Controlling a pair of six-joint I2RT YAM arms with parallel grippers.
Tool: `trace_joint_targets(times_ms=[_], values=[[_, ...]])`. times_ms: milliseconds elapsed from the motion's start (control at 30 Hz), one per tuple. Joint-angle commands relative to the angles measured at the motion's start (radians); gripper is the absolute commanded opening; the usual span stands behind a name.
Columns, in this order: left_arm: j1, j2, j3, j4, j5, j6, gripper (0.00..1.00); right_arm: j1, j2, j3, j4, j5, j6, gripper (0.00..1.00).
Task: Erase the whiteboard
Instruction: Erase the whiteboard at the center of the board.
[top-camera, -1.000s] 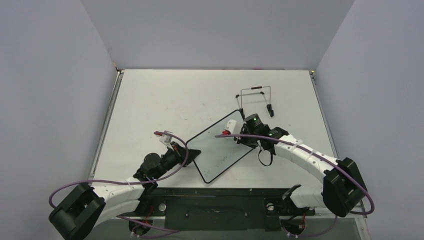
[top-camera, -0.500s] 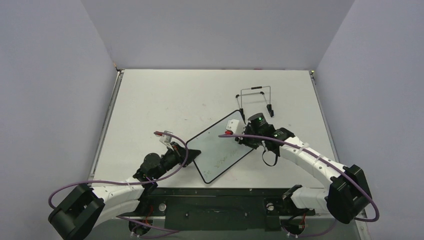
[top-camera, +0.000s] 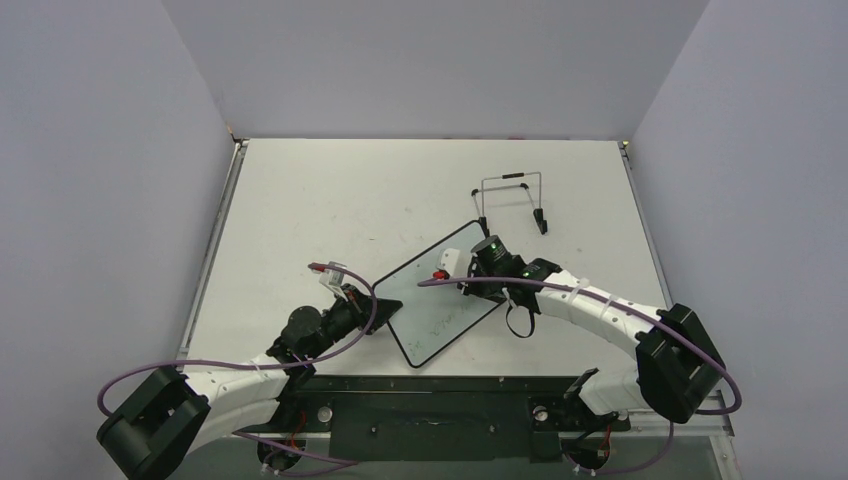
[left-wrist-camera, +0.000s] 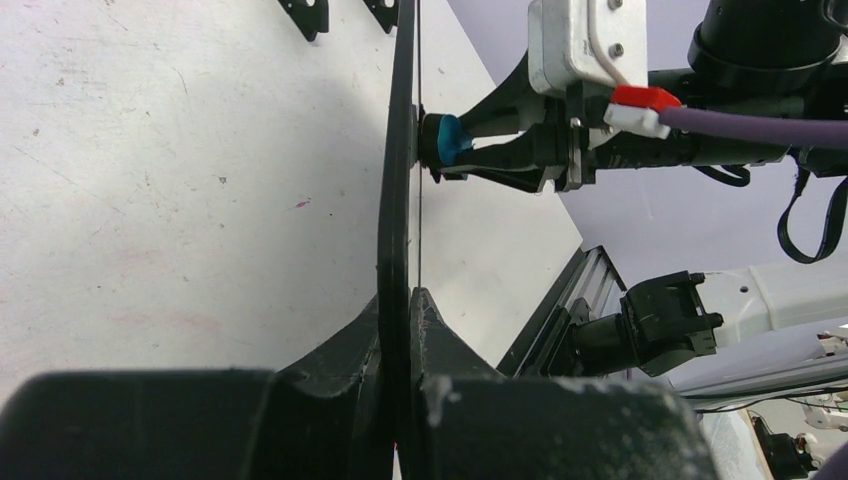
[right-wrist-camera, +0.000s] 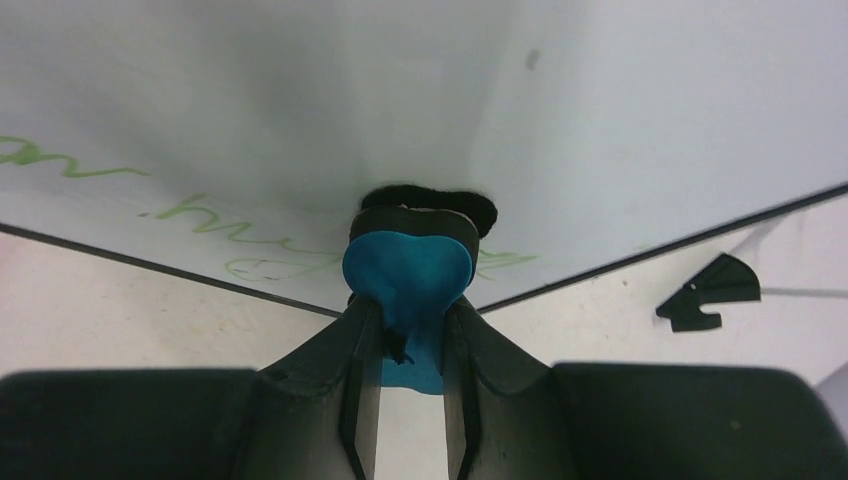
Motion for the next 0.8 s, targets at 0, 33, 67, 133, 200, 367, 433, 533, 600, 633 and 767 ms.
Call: trace_joint_targets(times_ms=[0,33,67,133,200,367,433,533,600,633,767], values=[[-0.008,-0.006,0.034,0.138,0.025,-0.018,0.00,-0.035,0.000,0.015,0.070,0.100,0.044,0.00],[-0.007,-0.005,0.034,0.139,0.025,-0.018,0.00,-0.035,-0.001,0.015,0.064,0.089,0.042,0.00],[-0.008,-0.004,0.034,0.139,0.025,-0.018,0.00,-0.034,-0.001,0.016,0.058,0.081,0.039,0.00],[-0.008,-0.003,0.034,0.140,0.025,-0.018,0.00,-0.023,0.003,0.022,0.027,0.014,0.016,0.00],[-0.007,-0.004,0.036,0.141,0.025,-0.018,0.00,0.007,0.010,0.024,-0.027,-0.083,-0.029,0.00],[-0.007,-0.010,0.034,0.138,0.025,-0.018,0.00,0.075,0.021,0.036,-0.090,-0.171,-0.069,0.00],[-0.007,-0.014,0.033,0.134,0.023,-0.018,0.00,0.073,0.022,0.035,-0.063,-0.123,-0.049,0.00],[-0.007,-0.016,0.033,0.132,0.021,-0.018,0.00,0.028,0.017,0.033,0.007,-0.011,0.011,0.00],[-0.008,-0.012,0.034,0.136,0.022,-0.017,0.00,-0.018,0.013,0.035,0.038,0.027,0.050,0.00],[-0.008,-0.007,0.033,0.138,0.023,-0.018,0.00,-0.046,0.010,0.037,0.043,0.030,0.059,0.00],[-0.008,0.015,0.032,0.161,0.028,-0.021,0.00,-0.057,0.006,0.028,0.038,0.015,0.055,0.00]])
